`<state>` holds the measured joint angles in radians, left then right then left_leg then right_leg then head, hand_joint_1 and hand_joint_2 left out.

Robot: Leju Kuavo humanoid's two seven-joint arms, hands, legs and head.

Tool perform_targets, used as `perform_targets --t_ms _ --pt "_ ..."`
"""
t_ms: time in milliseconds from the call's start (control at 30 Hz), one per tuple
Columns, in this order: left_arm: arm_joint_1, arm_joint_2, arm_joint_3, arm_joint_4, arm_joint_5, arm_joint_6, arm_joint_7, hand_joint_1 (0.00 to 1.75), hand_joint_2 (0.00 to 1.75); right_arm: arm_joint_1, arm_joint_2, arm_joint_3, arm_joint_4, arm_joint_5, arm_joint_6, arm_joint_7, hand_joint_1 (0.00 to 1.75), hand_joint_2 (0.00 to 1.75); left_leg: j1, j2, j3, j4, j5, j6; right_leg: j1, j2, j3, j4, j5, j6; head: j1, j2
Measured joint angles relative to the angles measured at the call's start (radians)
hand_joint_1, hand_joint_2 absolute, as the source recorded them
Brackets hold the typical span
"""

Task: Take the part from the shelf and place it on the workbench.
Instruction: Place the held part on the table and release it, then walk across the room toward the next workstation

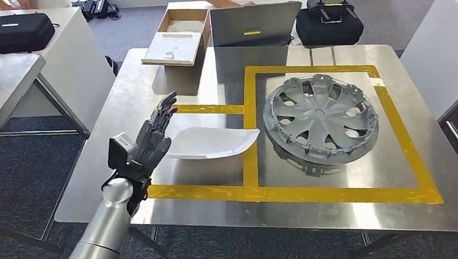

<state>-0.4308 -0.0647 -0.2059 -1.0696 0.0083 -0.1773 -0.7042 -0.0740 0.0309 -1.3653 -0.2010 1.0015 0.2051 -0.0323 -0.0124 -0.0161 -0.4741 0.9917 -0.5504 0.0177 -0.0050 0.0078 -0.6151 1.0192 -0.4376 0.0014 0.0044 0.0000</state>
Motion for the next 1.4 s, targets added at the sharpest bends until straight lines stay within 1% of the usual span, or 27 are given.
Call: perform_targets --t_ms 100,233,433,467,533,567,600,667,700,733,767,800,833,867,900,933,1033,1067,1100,1167,1200,1233,1267,1300,1333,1367,1400 --pt "0.043 -0.001 0.016 -0.128 0.070 -0.074 -0.001 0.00 0.00 0.000 0.000 0.000 0.000 -0.002 0.000 0.000 0.00 0.00 0.000 0.000 0.000 0.000 0.000 0.000 0.000 0.000 0.000 0.000 0.000 0.000 0.000 0.000" --pt "0.080 -0.001 0.027 -0.252 0.107 -0.112 0.000 0.00 0.00 0.000 0.000 0.000 0.000 -0.007 -0.002 -0.001 0.00 0.00 0.000 0.000 0.000 0.001 0.000 0.000 0.000 0.000 0.000 -0.001 0.000 0.000 0.000 0.000" --pt "0.115 -0.001 0.031 -0.326 0.113 -0.121 0.009 0.00 0.00 0.000 0.000 0.000 0.000 -0.006 -0.002 -0.006 0.00 0.00 -0.006 0.000 -0.002 0.007 -0.002 0.007 -0.004 -0.001 0.001 -0.003 0.005 0.008 0.000 0.000" --pt "0.118 -0.001 0.031 -0.330 0.113 -0.121 0.009 0.00 0.00 0.000 0.000 0.000 0.000 -0.006 -0.002 -0.006 0.00 0.00 -0.007 0.000 -0.002 0.007 0.001 0.010 -0.005 0.000 0.002 -0.005 0.008 0.011 0.000 0.000" --pt "0.124 -0.002 0.031 -0.337 0.113 -0.122 0.010 0.00 0.00 0.000 -0.002 0.000 0.000 -0.006 -0.003 -0.008 0.00 0.00 0.000 0.002 0.002 -0.004 0.015 0.018 -0.003 0.000 0.001 -0.003 0.007 0.018 0.000 0.000" --pt "0.126 -0.004 0.031 -0.340 0.113 -0.124 0.010 0.00 0.00 0.000 -0.004 0.000 0.000 -0.006 -0.004 -0.009 0.00 0.00 0.004 0.003 0.004 -0.010 0.022 0.022 -0.002 -0.001 -0.007 0.013 -0.007 0.022 0.001 0.000" --pt "0.129 -0.005 0.031 -0.341 0.113 -0.126 0.010 0.00 0.00 0.000 -0.005 0.000 0.000 -0.006 -0.004 -0.010 0.00 0.00 0.009 0.006 0.005 -0.016 0.029 0.025 -0.001 -0.001 -0.023 0.050 -0.033 0.025 0.003 0.000" --pt "0.139 -0.007 0.032 -0.341 0.113 -0.129 0.010 0.00 0.00 -0.001 -0.006 0.000 0.000 -0.006 -0.006 -0.010 0.00 0.00 0.010 0.010 -0.001 -0.014 0.033 0.027 -0.005 -0.002 -0.078 0.174 -0.097 0.032 0.006 0.000" --pt "0.145 -0.008 0.031 -0.341 0.112 -0.130 0.010 0.00 0.00 0.000 -0.007 0.000 0.000 -0.006 -0.006 -0.009 0.00 0.00 0.010 0.012 -0.005 -0.011 0.033 0.027 -0.008 -0.002 -0.103 0.233 -0.117 0.035 0.006 0.000" --pt "0.150 -0.008 0.031 -0.341 0.112 -0.130 0.010 0.00 0.00 0.000 -0.008 0.000 0.000 -0.006 -0.007 -0.009 0.00 0.00 0.012 0.013 -0.008 -0.007 0.032 0.025 -0.011 -0.002 -0.117 0.265 -0.119 0.038 0.007 0.000" --pt "0.153 -0.009 0.031 -0.340 0.112 -0.131 0.010 0.00 0.00 0.000 -0.009 0.000 0.000 -0.006 -0.009 -0.008 0.00 0.00 0.014 0.014 -0.012 -0.001 0.031 0.023 -0.014 -0.003 -0.112 0.258 -0.102 0.041 0.007 0.000" --pt "0.154 -0.010 0.031 -0.340 0.112 -0.131 0.010 0.00 0.00 0.000 -0.010 0.000 0.000 -0.007 -0.010 -0.007 0.00 0.00 0.017 0.014 -0.016 0.006 0.028 0.019 -0.018 -0.003 -0.088 0.213 -0.071 0.045 0.007 0.000" --pt "0.154 -0.011 0.031 -0.340 0.112 -0.131 0.010 0.00 0.00 -0.001 -0.012 0.000 0.000 -0.007 -0.010 -0.007 0.00 0.00 0.021 0.014 -0.019 0.014 0.024 0.014 -0.022 -0.004 -0.053 0.147 -0.043 0.049 0.007 0.000" --pt "0.154 -0.012 0.031 -0.340 0.112 -0.131 0.010 0.00 0.00 -0.002 -0.013 0.000 0.000 -0.007 -0.011 -0.007 0.00 0.00 0.022 0.013 -0.027 0.023 0.020 0.007 -0.022 -0.003 -0.021 0.090 -0.025 0.050 0.009 0.000" --pt "0.154 -0.013 0.031 -0.340 0.112 -0.132 0.010 0.00 0.00 -0.003 -0.014 0.000 -0.001 -0.006 -0.011 -0.006 0.00 0.00 0.022 0.012 -0.033 0.030 0.016 0.000 -0.022 -0.001 -0.001 0.052 -0.017 0.047 0.010 0.000" --pt "0.155 -0.014 0.031 -0.340 0.112 -0.132 0.009 0.00 0.00 -0.004 -0.015 0.000 -0.001 -0.006 -0.012 -0.006 0.00 0.00 0.020 0.010 -0.038 0.036 0.014 -0.007 -0.020 0.001 0.007 0.035 -0.022 0.040 0.010 0.000" --pt "0.156 -0.016 0.030 -0.342 0.111 -0.132 0.008 0.00 0.00 -0.006 -0.018 0.000 -0.001 -0.005 -0.013 -0.007 0.00 0.00 0.020 0.009 -0.045 0.042 0.011 -0.027 -0.018 0.001 0.000 0.031 -0.025 0.011 0.007 0.000" --pt "0.158 -0.016 0.030 -0.342 0.111 -0.132 0.008 0.00 0.00 -0.006 -0.018 0.000 -0.001 -0.004 -0.012 -0.008 0.00 0.00 0.021 0.010 -0.050 0.055 -0.002 -0.033 -0.019 0.000 -0.003 0.028 -0.021 0.004 0.005 0.000" --pt "0.160 -0.015 0.030 -0.343 0.111 -0.132 0.007 0.00 0.00 -0.006 -0.018 0.000 -0.001 -0.003 -0.011 -0.009 0.00 0.00 0.022 0.010 -0.062 0.086 -0.029 -0.037 -0.019 -0.001 -0.007 0.026 -0.017 -0.004 0.003 0.000" --pt "0.169 -0.014 0.030 -0.344 0.111 -0.132 0.006 0.00 0.00 -0.006 -0.020 0.000 -0.001 0.000 -0.010 -0.011 0.00 0.00 0.023 0.011 -0.107 0.199 -0.104 -0.042 -0.018 -0.004 -0.018 0.025 -0.008 -0.013 -0.003 0.000" --pt "0.176 -0.014 0.030 -0.345 0.111 -0.132 0.005 0.00 0.00 -0.006 -0.021 0.000 -0.001 0.001 -0.010 -0.011 0.00 0.00 0.023 0.011 -0.130 0.259 -0.135 -0.043 -0.016 -0.005 -0.025 0.025 -0.003 -0.015 -0.005 0.000" --pt "0.183 -0.013 0.030 -0.345 0.110 -0.132 0.005 0.00 0.00 -0.006 -0.021 0.000 -0.001 0.001 -0.010 -0.011 0.00 0.00 0.023 0.011 -0.141 0.295 -0.147 -0.042 -0.014 -0.005 -0.032 0.025 0.002 -0.016 -0.005 0.000" --pt "0.189 -0.012 0.030 -0.346 0.109 -0.131 0.004 0.00 0.00 -0.006 -0.022 0.000 -0.001 0.001 -0.008 -0.012 0.00 0.00 0.023 0.011 -0.135 0.296 -0.139 -0.040 -0.012 -0.006 -0.040 0.026 0.008 -0.016 -0.006 0.000" --pt "0.193 -0.011 0.030 -0.348 0.109 -0.130 0.004 0.00 0.00 -0.006 -0.023 0.000 -0.001 0.002 -0.006 -0.015 0.00 0.00 0.022 0.011 -0.110 0.258 -0.114 -0.036 -0.010 -0.006 -0.047 0.026 0.015 -0.015 -0.007 0.000" --pt "0.196 -0.010 0.030 -0.351 0.108 -0.129 0.003 0.00 0.00 -0.006 -0.023 0.000 -0.001 0.002 -0.003 -0.017 0.00 0.00 0.021 0.012 -0.070 0.191 -0.082 -0.029 -0.009 -0.006 -0.053 0.026 0.022 -0.013 -0.008 0.000" --pt "0.197 -0.010 0.030 -0.355 0.107 -0.128 0.003 0.00 0.00 -0.006 -0.023 0.000 -0.001 0.002 0.000 -0.021 0.00 0.00 0.019 0.012 -0.030 0.121 -0.059 -0.025 -0.007 -0.005 -0.058 0.026 0.029 -0.010 -0.008 0.000" --pt "0.199 -0.010 0.029 -0.360 0.106 -0.128 0.002 0.00 0.00 -0.006 -0.023 0.000 -0.001 0.003 0.003 -0.025 0.00 0.00 0.016 0.012 0.000 0.068 -0.039 -0.022 -0.007 -0.006 -0.061 0.024 0.037 -0.005 -0.009 0.000"
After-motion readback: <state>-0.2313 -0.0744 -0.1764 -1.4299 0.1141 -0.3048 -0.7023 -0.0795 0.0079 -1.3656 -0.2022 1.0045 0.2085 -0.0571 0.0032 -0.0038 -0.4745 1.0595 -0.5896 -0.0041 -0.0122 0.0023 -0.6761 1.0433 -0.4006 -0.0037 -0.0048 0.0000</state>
